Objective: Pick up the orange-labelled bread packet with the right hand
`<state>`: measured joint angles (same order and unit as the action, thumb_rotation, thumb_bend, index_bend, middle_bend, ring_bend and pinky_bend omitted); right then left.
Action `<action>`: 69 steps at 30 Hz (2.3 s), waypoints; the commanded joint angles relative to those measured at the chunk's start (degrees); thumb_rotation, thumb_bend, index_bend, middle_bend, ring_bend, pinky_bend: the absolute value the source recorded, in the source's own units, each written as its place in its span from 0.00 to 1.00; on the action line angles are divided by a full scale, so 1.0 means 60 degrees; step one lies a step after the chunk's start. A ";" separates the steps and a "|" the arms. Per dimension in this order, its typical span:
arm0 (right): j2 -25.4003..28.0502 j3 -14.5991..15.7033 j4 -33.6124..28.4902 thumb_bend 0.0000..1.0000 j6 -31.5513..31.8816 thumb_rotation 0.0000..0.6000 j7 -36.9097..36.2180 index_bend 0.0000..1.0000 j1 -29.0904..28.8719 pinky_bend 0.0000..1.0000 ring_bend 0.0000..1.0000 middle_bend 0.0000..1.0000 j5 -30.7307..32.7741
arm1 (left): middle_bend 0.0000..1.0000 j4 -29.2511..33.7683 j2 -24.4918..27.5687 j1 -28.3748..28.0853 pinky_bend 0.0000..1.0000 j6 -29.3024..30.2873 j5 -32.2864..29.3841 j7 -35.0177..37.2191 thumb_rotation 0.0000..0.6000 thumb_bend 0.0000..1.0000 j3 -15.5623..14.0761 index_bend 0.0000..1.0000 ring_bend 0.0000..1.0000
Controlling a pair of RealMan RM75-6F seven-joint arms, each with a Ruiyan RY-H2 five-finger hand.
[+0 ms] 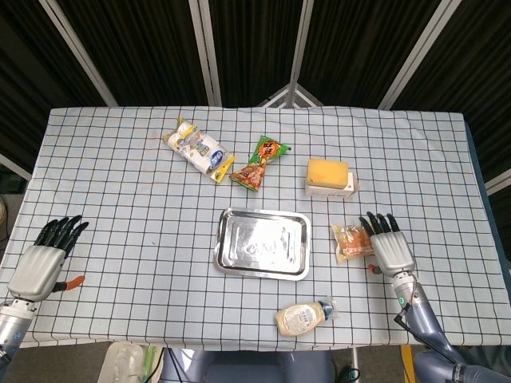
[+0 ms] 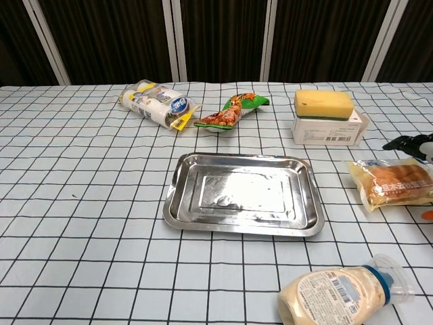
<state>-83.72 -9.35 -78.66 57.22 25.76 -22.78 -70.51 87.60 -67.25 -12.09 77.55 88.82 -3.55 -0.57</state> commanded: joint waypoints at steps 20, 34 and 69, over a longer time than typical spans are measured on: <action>-0.0320 0.0108 -0.0248 0.49 0.0565 1.00 0.0529 0.63 -0.0630 0.53 0.35 0.48 -0.0237 | 0.00 0.0026 0.0085 0.0017 0.00 0.0055 0.0028 0.0203 1.00 0.06 -0.0006 0.00 0.00; -0.1204 -0.0691 -0.3136 0.49 0.0710 1.00 0.4233 0.63 -0.2145 0.53 0.35 0.48 0.0775 | 0.00 0.0029 0.0129 -0.0052 0.00 -0.0060 0.0025 0.0324 1.00 0.06 -0.0010 0.00 0.00; 0.0768 0.1262 -0.5740 0.30 0.4524 1.00 0.4749 0.00 -0.1131 0.01 0.00 0.00 0.1429 | 0.00 0.0075 0.0247 0.0011 0.00 0.0160 0.0335 0.0474 1.00 0.06 -0.0149 0.00 0.00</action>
<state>-84.62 -7.17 -110.82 79.37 61.34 -35.60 -53.89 88.00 -65.79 -12.08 78.42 90.77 -0.64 -1.42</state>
